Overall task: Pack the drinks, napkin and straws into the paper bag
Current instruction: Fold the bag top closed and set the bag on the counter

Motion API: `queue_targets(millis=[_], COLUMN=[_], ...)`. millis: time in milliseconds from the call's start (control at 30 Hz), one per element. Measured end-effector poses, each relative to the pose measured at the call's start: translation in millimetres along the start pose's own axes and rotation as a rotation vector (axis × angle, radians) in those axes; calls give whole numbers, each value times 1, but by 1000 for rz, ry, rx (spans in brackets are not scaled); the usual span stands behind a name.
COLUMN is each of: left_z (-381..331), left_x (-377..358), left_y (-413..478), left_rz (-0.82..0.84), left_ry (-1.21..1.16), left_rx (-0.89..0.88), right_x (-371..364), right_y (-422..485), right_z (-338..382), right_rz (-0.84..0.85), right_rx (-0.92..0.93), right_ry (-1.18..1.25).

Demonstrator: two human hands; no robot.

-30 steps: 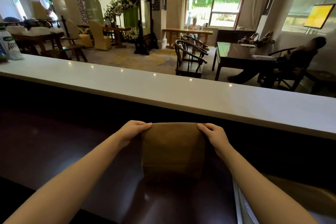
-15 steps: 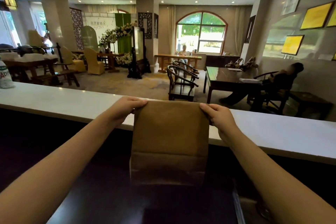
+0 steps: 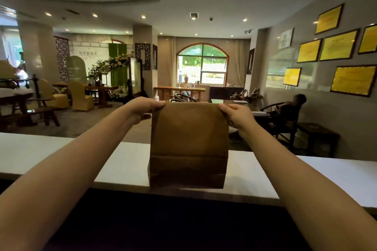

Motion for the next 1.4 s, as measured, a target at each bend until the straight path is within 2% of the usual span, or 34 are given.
queue_targets(millis=[567, 733, 900, 1100, 1400], left_z=[19, 28, 39, 40, 23], left_x=[-67, -78, -85, -97, -92], left_y=[113, 118, 113, 111, 125], left_rz=[-21, -7, -92, -170, -172], left_ry=[4, 56, -16, -141, -196], left_rx=[-92, -127, -230, -249, -266], right_x=[23, 27, 23, 16, 15], right_y=[85, 84, 82, 82, 103], right_z=[-57, -71, -82, -91, -77], right_rz=[-196, -167, -171, -198, -220], right_rx=[-52, -40, -23, 15, 72], right_ry=[-42, -70, -4, 97, 154])
Point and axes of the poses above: each hand's wrist, its own y-axis towards the middle knuckle, its own x-axis out of the back of the hand, z = x × y, the point moved 5 cm from there along y, towards the middle knuckle, and after that the axes turned 13 degrees about y, right-handed, at the moved point
